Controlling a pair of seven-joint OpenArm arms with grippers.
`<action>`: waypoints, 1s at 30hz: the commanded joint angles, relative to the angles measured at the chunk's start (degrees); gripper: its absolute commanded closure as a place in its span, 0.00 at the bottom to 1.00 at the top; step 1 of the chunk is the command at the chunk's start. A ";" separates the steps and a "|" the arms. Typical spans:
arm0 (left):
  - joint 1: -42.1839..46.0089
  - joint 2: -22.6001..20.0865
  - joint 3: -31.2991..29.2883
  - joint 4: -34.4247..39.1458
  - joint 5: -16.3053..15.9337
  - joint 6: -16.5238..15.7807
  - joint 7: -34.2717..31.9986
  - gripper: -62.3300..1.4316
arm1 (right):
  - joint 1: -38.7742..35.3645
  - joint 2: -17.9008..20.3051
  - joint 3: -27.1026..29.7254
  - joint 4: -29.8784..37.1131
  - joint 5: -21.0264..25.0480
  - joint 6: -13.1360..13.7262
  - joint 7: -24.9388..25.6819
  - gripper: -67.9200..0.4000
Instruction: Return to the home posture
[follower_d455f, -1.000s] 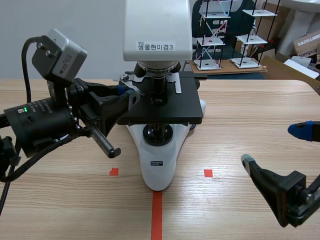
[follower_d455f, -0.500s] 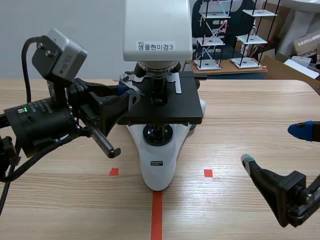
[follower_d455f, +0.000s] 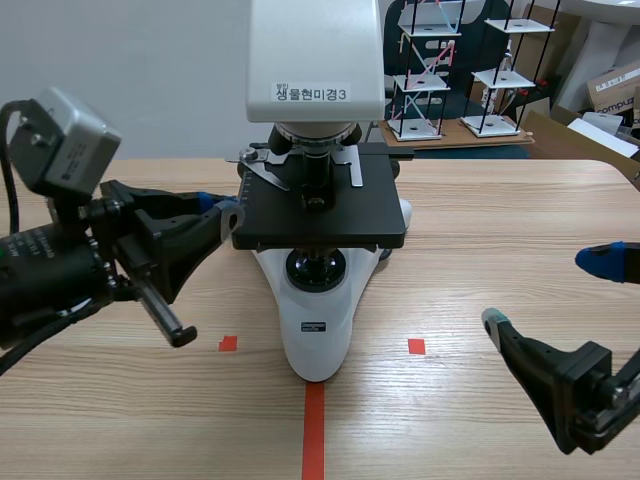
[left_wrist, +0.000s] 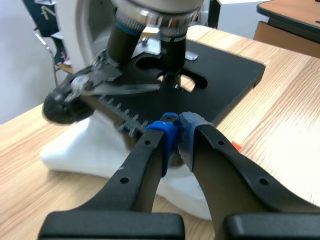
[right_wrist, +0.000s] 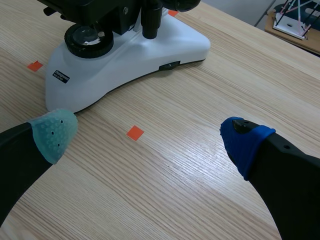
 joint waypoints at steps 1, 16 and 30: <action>2.01 -0.96 -1.57 2.10 -0.39 -0.24 -1.57 0.95 | 0.07 0.15 0.50 0.42 0.39 -0.22 0.85 0.06; 22.23 -3.56 -17.40 3.48 2.01 -4.11 -13.88 0.37 | 0.07 0.15 0.50 0.42 0.39 -0.22 0.85 0.06; 35.45 -0.98 -24.79 3.48 7.41 -2.36 -24.92 0.00 | 0.07 0.15 0.50 0.42 0.39 -0.22 0.85 0.06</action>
